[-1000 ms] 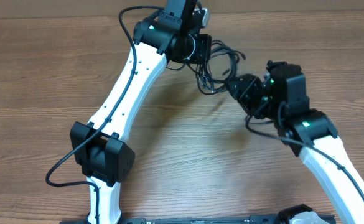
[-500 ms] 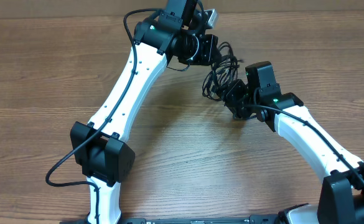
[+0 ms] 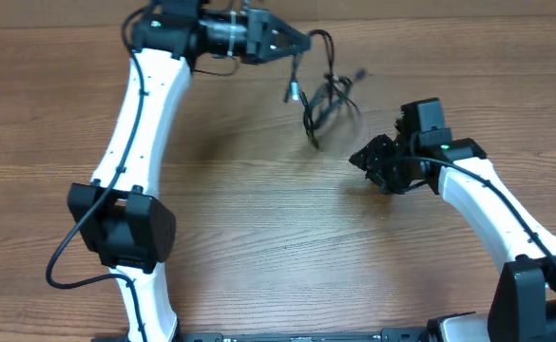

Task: Untangle cables

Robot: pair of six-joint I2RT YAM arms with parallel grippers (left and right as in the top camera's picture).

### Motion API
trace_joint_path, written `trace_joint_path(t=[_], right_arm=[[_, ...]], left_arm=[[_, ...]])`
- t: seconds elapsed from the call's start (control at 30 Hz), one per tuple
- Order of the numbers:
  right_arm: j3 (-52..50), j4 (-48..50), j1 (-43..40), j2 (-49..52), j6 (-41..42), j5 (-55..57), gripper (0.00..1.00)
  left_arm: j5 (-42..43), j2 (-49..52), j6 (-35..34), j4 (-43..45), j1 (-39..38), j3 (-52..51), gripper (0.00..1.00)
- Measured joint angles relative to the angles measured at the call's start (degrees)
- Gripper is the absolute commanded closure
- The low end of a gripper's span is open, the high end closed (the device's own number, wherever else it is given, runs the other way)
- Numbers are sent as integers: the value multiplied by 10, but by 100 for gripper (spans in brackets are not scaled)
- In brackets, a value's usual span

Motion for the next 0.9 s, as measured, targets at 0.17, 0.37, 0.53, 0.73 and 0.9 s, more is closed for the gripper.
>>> trace_joint_path(t=[0.17,0.37,0.53,0.73,0.9], right_arm=[[28,-31,-8,-24,-97,-84,47],[85,-35,-8,-83,-146,-128,34],[99,17,-8,-110,-155,-141,21],[100,60,-2,-92,-165,-123,16],[100,95,11,-51,-174,-113,18]], left_arm=[[63,0,-1,34,12,0,96],[115,0,-11,66,9,0,96],[121,0,-30,70,9,0,96],[108,0,-63,70,9,0,96],[101,0,-78,70,4,0,96]])
